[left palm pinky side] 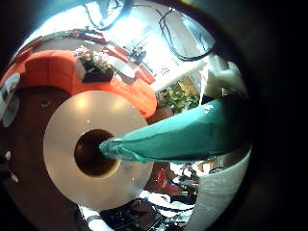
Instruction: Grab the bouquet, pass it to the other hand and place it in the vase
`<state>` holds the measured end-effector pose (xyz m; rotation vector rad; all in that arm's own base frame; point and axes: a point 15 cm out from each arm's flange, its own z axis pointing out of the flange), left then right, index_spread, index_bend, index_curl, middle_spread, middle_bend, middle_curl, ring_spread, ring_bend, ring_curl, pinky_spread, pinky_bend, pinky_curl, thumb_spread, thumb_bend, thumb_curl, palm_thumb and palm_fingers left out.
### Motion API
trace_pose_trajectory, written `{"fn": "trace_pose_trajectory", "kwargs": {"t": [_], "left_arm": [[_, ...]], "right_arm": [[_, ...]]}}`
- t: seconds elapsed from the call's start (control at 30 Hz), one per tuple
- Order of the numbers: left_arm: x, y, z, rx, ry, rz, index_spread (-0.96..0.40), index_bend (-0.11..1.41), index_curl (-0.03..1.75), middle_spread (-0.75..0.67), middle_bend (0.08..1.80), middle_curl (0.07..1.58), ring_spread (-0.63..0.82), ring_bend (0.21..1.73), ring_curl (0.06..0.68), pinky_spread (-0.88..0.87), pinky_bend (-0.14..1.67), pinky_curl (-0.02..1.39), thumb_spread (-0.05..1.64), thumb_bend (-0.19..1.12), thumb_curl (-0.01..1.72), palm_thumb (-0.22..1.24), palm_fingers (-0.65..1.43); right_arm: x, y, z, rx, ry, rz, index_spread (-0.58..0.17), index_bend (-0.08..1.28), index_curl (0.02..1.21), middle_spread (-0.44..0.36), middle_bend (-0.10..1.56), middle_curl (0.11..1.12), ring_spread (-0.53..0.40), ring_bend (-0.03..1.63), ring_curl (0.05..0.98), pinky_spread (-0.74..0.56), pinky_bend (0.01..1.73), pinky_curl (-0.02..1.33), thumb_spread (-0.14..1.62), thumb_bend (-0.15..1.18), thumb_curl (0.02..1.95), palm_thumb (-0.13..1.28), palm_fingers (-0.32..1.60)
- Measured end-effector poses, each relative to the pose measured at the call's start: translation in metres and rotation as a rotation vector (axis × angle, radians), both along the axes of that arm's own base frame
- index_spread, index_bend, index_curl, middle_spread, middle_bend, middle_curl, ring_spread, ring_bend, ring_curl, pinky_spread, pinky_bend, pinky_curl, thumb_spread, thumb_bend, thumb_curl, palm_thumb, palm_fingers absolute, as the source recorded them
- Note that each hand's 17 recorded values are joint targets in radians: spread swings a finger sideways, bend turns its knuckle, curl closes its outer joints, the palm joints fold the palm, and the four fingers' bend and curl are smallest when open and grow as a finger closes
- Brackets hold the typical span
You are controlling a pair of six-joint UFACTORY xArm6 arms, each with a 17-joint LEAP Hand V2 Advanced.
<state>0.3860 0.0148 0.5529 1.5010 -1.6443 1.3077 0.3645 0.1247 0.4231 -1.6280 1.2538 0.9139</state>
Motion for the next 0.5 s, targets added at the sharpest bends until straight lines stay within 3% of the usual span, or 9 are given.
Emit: {"fn": "trace_pose_trajectory", "kwargs": {"t": [0.5], "left_arm": [[0.015, 0.015, -0.033, 0.009, 0.017, 0.055, -0.78, 0.43, 1.44, -0.5, 1.16, 0.94, -0.4, 1.48, 0.534, -0.57, 1.22, 0.8, 1.06, -0.01, 1.01, 1.01, 1.09]], "right_arm": [[-0.003, 0.004, -0.006, -0.015, 0.012, 0.019, -0.34, 0.16, 0.27, 0.138, 0.19, 0.32, 0.27, 0.46, 0.248, 0.5, 0.57, 0.32, 1.0, -0.02, 0.51, 0.73, 0.07]]}}
